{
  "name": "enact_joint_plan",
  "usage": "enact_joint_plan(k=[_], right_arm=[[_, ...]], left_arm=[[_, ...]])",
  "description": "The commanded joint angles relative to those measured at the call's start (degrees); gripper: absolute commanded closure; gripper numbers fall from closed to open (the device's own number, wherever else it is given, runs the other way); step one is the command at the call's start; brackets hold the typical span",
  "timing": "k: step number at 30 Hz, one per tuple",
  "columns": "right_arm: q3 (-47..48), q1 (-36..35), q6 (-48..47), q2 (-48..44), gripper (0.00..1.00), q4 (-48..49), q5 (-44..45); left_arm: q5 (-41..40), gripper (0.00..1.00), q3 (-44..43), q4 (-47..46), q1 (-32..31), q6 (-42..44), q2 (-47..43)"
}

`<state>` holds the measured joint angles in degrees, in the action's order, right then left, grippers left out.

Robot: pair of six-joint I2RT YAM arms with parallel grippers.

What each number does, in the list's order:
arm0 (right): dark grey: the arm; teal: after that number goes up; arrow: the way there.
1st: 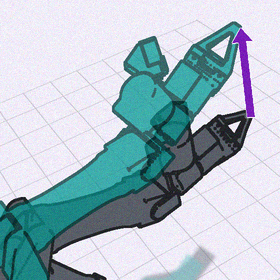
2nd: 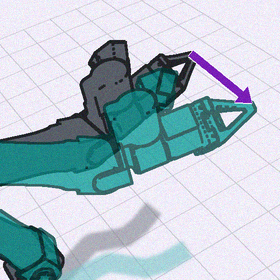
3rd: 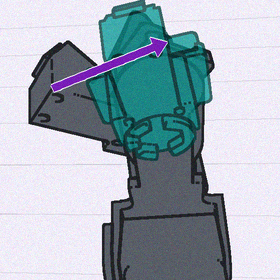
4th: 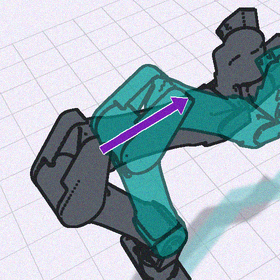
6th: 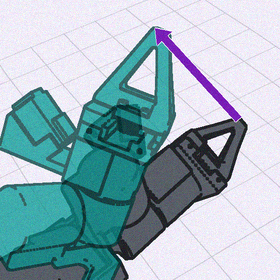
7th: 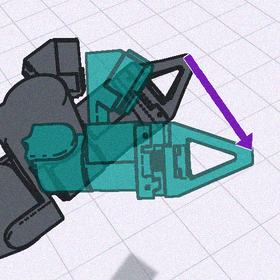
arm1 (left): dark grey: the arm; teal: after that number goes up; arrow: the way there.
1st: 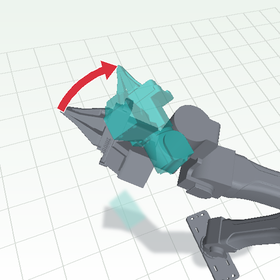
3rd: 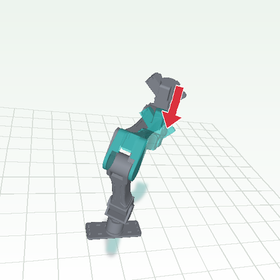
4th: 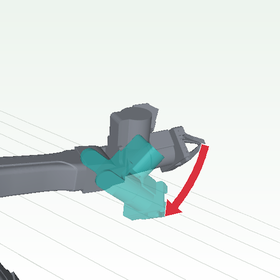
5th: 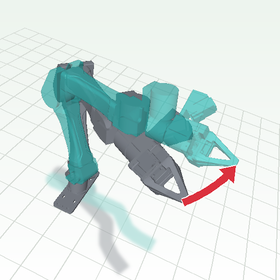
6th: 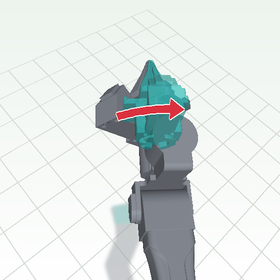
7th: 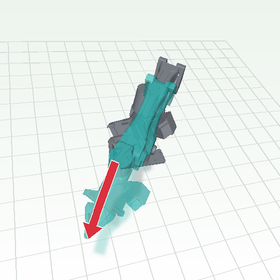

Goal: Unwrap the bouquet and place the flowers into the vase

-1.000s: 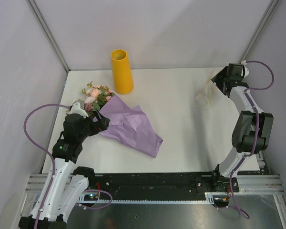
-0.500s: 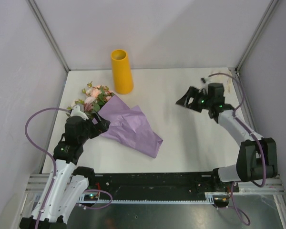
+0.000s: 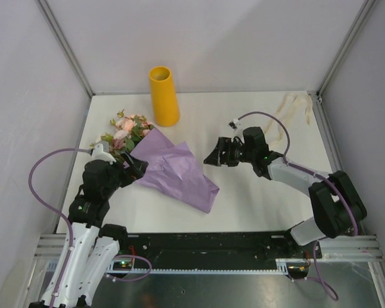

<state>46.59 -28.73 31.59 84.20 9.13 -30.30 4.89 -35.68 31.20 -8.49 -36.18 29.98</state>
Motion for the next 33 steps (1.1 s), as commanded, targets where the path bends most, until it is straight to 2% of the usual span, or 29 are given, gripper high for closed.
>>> enact_joint_plan(k=[1, 7, 13, 26, 30, 33], right_arm=[[2.30, -0.15, -1.59, 4.87, 0.19, 2.29, -0.69], [3.14, -0.21, -2.53, 10.16, 0.17, 1.83, -4.33], [3.13, -0.63, -2.95, 14.20, 0.20, 0.89, -6.02], [3.07, -3.19, -3.84, 19.30, 0.24, 1.46, -8.08], [2.51, -2.93, -2.87, 21.05, 0.32, 3.87, -8.70], [1.85, -2.21, -1.44, 21.20, 0.51, 6.33, -9.13]], left_arm=[[-0.71, 0.07, -0.66, 1.23, -0.21, -2.21, 0.54], [-2.49, 0.12, 3.33, 1.97, -0.23, -10.46, 1.22], [-3.07, 0.14, 6.07, 2.00, -0.28, -14.56, 4.59], [-8.16, 0.16, 7.43, 0.57, -0.21, -16.74, 9.29], [-8.84, 0.16, 8.02, -0.86, -0.23, -16.81, 10.40], [-8.71, 0.16, 9.32, -2.78, -0.28, -16.99, 11.48]])
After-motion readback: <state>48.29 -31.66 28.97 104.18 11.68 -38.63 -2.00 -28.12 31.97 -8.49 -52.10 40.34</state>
